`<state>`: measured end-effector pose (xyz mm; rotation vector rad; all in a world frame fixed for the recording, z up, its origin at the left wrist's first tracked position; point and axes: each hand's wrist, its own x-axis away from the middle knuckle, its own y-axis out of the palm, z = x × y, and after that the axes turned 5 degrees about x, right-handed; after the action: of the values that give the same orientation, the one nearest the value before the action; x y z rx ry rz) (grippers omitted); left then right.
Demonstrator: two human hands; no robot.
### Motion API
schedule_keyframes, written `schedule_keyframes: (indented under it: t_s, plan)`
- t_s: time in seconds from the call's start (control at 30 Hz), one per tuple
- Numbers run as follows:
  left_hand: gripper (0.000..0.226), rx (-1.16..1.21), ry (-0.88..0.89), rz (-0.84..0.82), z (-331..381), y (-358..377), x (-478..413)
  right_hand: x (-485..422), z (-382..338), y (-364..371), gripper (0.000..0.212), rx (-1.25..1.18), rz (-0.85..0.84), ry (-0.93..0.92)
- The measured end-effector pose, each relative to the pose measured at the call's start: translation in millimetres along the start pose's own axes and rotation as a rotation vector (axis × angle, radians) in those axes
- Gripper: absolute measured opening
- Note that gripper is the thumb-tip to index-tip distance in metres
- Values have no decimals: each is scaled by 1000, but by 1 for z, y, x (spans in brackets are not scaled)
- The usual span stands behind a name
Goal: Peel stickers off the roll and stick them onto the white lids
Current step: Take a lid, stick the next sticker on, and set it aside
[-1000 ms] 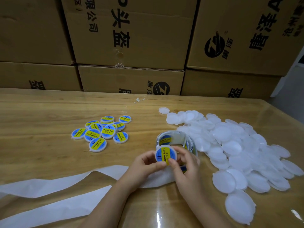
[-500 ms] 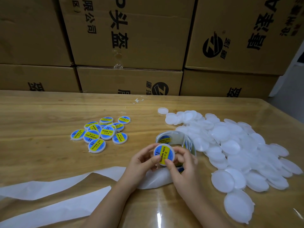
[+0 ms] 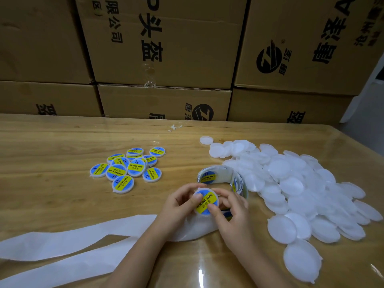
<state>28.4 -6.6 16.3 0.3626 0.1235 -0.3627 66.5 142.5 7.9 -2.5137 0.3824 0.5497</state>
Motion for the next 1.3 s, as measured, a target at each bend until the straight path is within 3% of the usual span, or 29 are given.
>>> schedule_keyframes:
  t_s: [0.1,0.2,0.3,0.57,1.03,1.17,1.3]
  plan:
    - [46,-134,-28,0,-6,-2,-1,-4,2,-3,24,-58,19,80]
    - [32,-156,-39,-6,-10,-3,-1,-5,2,-4,39,-84,16,97]
    - [23,-59,-41,-2,-9,-4,-1,-5,1,-3,30,-88,19,89]
    - [32,8,-80,-6,-6,-3,0,-3,2,-1,21,-68,-10,76]
    - [27,21,-96,-47,2,1,0,0,-3,-4,17,-20,-43,76]
    - [27,27,-92,-46,2,3,0,0,-1,-3,29,-21,-53,92]
    - [23,9,-98,-91,2,0,0,0,1,-3,18,-33,-54,89]
